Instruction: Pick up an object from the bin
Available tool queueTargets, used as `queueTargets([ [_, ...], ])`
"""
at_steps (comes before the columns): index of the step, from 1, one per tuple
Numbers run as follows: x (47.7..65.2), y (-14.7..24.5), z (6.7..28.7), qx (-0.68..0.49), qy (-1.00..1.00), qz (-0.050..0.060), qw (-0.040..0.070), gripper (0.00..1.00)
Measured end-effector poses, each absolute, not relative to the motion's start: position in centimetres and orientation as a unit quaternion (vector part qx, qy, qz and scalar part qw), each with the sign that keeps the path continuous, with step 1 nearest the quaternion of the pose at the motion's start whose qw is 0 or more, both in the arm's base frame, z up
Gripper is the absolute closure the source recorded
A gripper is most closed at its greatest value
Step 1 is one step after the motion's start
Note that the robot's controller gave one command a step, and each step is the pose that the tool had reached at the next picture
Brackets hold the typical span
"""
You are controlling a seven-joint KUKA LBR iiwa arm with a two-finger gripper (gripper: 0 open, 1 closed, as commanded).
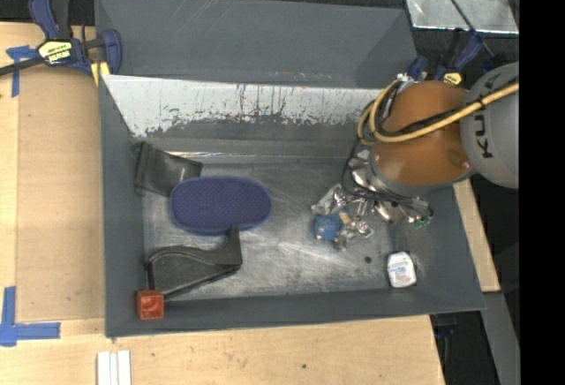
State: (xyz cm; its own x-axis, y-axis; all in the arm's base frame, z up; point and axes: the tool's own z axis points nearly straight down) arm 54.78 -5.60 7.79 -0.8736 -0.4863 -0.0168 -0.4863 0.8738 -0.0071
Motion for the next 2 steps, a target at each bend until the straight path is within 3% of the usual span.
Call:
queueTargets([
  [1,54.99,-5.57,12.30,-0.250,0.968,-0.001,0.004,1.00],
  [2,55.10,-5.58,12.45,-0.248,0.969,-0.001,0.003,1.00],
])
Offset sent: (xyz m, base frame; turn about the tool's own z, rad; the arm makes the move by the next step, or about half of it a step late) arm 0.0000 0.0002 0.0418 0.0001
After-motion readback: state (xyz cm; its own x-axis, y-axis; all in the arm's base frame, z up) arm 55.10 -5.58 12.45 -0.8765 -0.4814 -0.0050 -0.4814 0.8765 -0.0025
